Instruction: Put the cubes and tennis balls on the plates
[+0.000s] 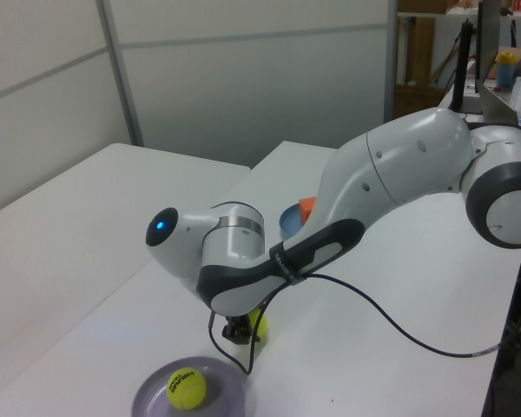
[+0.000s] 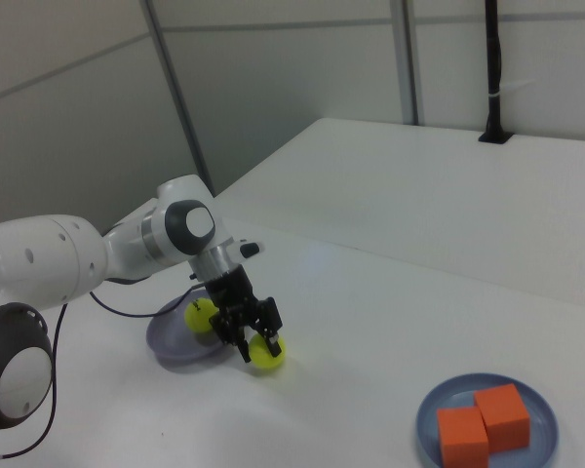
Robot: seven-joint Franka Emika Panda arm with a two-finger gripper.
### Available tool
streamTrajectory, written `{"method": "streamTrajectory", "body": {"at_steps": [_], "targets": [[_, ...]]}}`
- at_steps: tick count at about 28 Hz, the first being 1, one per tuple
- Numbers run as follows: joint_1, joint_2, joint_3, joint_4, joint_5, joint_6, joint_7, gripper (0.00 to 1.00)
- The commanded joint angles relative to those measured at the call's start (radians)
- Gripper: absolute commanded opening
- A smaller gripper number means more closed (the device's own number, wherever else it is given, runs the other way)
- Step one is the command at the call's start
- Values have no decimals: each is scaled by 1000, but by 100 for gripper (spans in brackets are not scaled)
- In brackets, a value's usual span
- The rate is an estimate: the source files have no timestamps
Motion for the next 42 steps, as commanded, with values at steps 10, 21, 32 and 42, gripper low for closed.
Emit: {"method": "streamTrajectory", "body": {"at_steps": [10,21,32,42], "targets": [[10,-57,183,41,13,-6,-7,7],[41,-54,191,41,18,-6,79,100],[32,-124,184,86,53,-5,75,100],[-123,-246,180,86,124,-6,76,100]]}}
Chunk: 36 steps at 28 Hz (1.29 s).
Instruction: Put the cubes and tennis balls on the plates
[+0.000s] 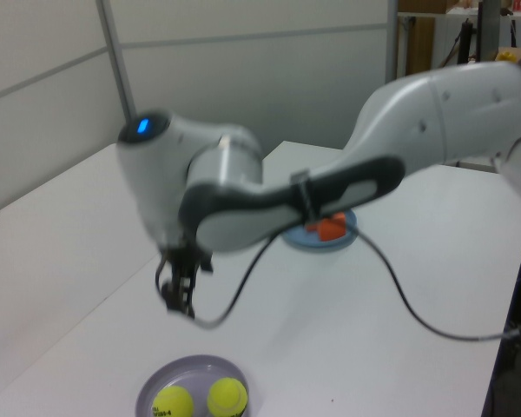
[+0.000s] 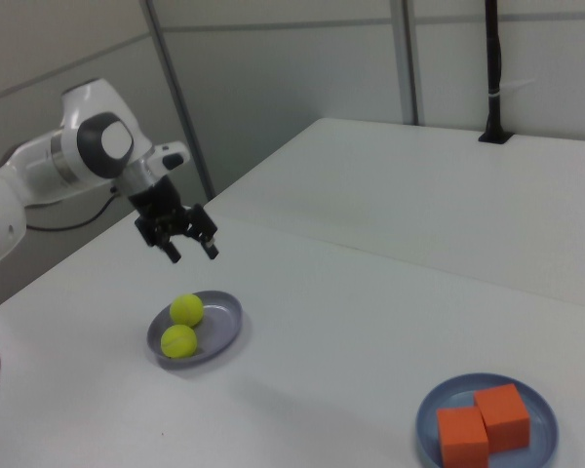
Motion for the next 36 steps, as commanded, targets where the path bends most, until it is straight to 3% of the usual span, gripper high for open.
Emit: {"method": "streamTrajectory", "body": {"at_steps": [1,4,10,15,20,29,36], "targets": [[-96,-61,-4,-33,34,-6,3,100],[-177,-78,-2,-33,49,-4,3,100],[-258,-104,-4,-33,62,-15,-46,100],[-304,-128,-22,-33,128,-44,-122,100],[-291,-127,-88,-33,166,-52,-182,100],[-289,-128,-102,-33,168,-52,-184,100],[-254,-134,-146,-33,192,-53,-190,100]]}}
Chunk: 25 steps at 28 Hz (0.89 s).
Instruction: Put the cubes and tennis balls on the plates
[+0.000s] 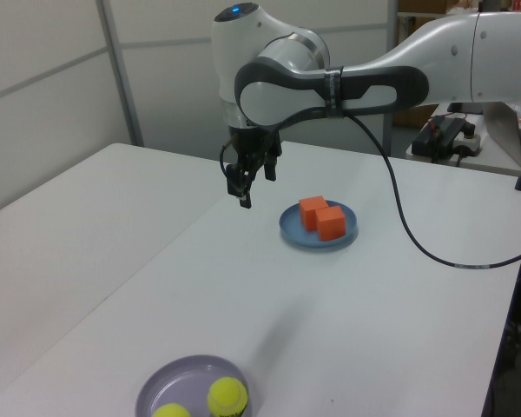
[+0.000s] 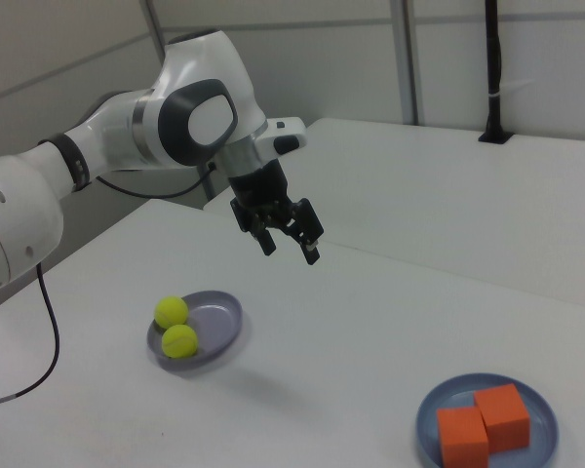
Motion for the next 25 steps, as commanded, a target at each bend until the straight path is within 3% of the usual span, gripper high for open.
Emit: {"method": "streamTrajectory", "body": {"at_steps": [1,18,25], "targets": [[36,-33,-56,-27,47,-14,-30,100],[24,-49,-57,-27,53,-17,-104,100],[-19,-73,-62,-27,48,-29,-107,100]]}}
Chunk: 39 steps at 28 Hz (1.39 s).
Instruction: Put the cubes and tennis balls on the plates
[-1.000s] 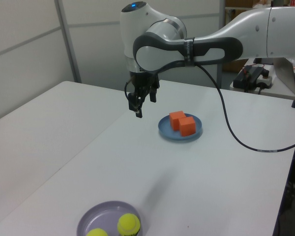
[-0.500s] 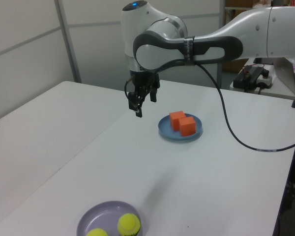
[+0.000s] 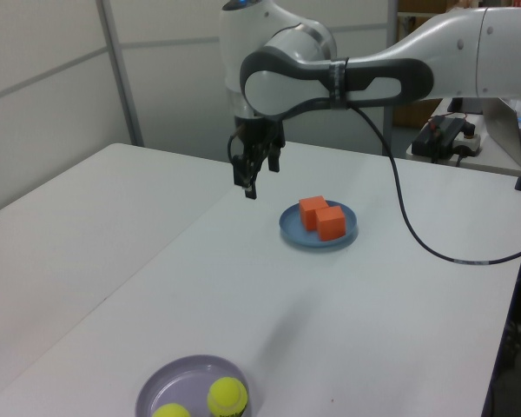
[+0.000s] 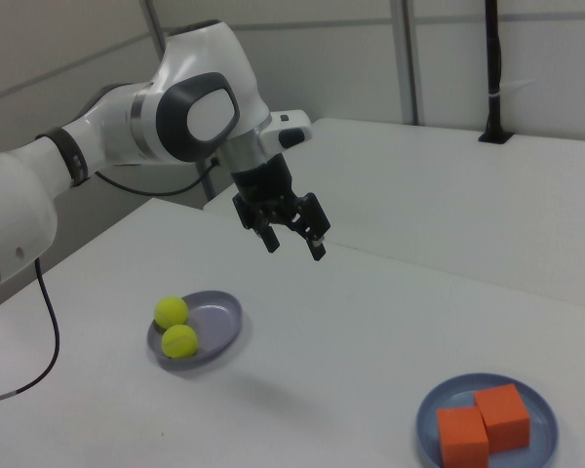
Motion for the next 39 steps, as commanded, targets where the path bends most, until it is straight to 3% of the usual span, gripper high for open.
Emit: {"method": "streamTrajectory", "body": {"at_steps": [1,8,39], "targets": [[-31,-47,-26,-27,27,-26,-34,100],[-34,-71,-78,-27,64,-29,-27,100],[-65,-171,-87,-38,80,-92,-21,100]]}}
